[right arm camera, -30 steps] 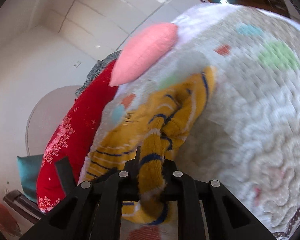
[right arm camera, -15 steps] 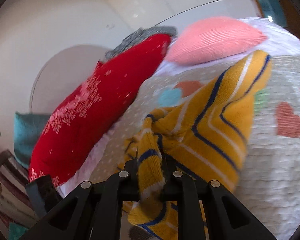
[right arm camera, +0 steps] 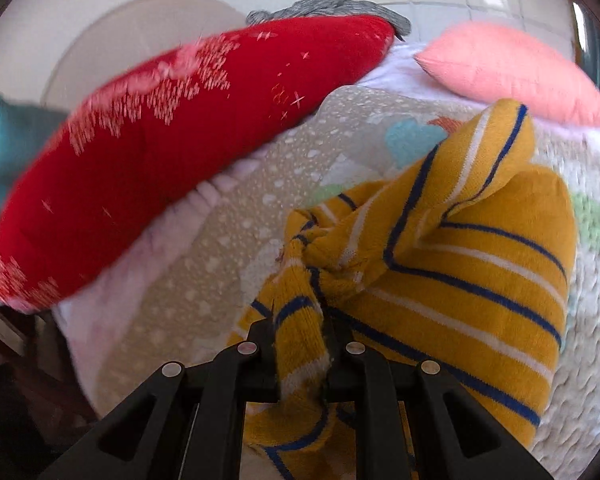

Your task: Fold small clothes

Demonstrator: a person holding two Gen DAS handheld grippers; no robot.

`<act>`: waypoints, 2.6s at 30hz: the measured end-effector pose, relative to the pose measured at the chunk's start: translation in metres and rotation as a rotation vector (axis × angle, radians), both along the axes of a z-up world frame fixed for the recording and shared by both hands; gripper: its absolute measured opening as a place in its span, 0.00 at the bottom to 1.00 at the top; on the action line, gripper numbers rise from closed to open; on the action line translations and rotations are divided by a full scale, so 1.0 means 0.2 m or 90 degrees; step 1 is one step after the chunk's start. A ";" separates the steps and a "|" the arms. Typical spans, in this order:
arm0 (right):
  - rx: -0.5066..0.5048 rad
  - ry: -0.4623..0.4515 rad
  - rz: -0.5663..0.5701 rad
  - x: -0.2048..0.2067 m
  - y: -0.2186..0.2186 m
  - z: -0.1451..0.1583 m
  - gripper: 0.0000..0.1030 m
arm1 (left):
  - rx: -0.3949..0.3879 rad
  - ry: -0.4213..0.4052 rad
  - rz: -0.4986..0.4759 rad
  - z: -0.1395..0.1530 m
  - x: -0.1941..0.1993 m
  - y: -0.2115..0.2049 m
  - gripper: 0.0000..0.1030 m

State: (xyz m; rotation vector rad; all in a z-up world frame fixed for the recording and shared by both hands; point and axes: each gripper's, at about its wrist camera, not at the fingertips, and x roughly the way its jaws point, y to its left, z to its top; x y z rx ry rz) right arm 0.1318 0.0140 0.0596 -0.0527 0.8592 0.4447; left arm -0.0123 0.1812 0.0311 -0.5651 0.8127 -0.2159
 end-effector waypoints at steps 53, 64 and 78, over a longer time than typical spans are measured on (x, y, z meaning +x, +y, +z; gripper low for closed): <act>0.290 0.069 -0.099 -0.85 -0.93 -0.09 0.69 | 0.017 0.055 -0.037 0.06 0.54 -0.18 0.10; 0.299 0.078 -0.111 -0.85 -0.96 -0.15 0.69 | 0.122 0.067 -0.034 -0.02 0.42 -0.20 0.11; 0.329 0.085 -0.142 -0.41 -1.00 -0.18 0.72 | 0.023 -0.009 -0.081 0.13 0.65 -0.09 0.90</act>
